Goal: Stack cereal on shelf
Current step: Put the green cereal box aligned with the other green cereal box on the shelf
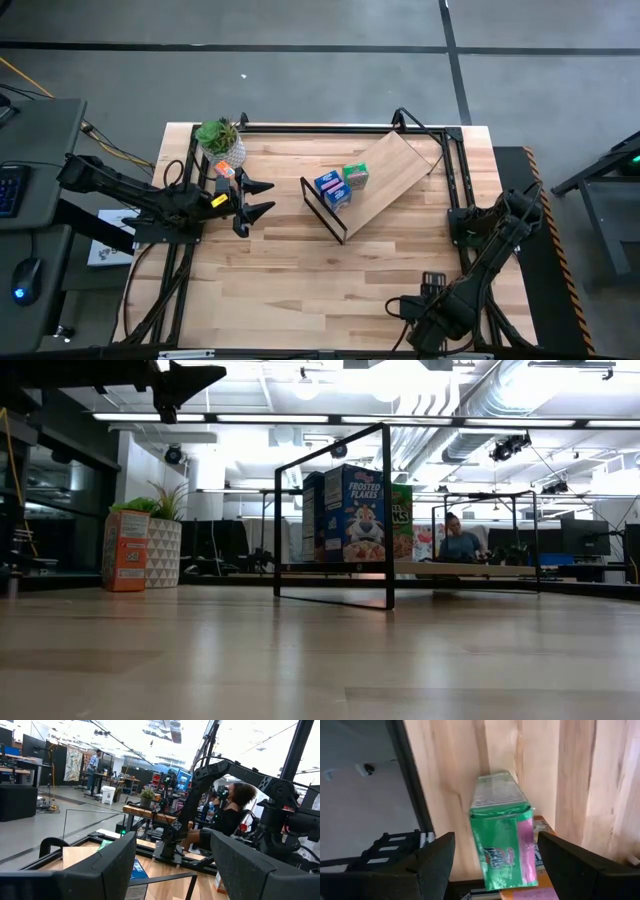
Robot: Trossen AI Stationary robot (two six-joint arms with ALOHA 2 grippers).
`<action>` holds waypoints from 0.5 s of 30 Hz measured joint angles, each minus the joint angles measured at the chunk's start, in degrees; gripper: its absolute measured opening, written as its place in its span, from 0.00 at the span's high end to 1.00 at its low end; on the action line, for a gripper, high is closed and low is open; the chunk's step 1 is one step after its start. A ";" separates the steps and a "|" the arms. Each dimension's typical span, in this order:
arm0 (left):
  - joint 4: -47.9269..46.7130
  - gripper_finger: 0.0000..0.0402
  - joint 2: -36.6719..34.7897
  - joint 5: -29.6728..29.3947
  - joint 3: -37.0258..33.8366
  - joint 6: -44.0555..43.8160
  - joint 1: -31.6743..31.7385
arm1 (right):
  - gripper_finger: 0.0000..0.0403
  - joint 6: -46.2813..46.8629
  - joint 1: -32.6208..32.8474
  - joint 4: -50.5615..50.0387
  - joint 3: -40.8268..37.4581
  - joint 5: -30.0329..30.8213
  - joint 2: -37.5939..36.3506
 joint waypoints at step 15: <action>-0.02 0.38 0.02 0.04 0.00 -0.02 -0.01 | 0.31 -0.40 0.24 2.61 -6.40 -1.51 0.87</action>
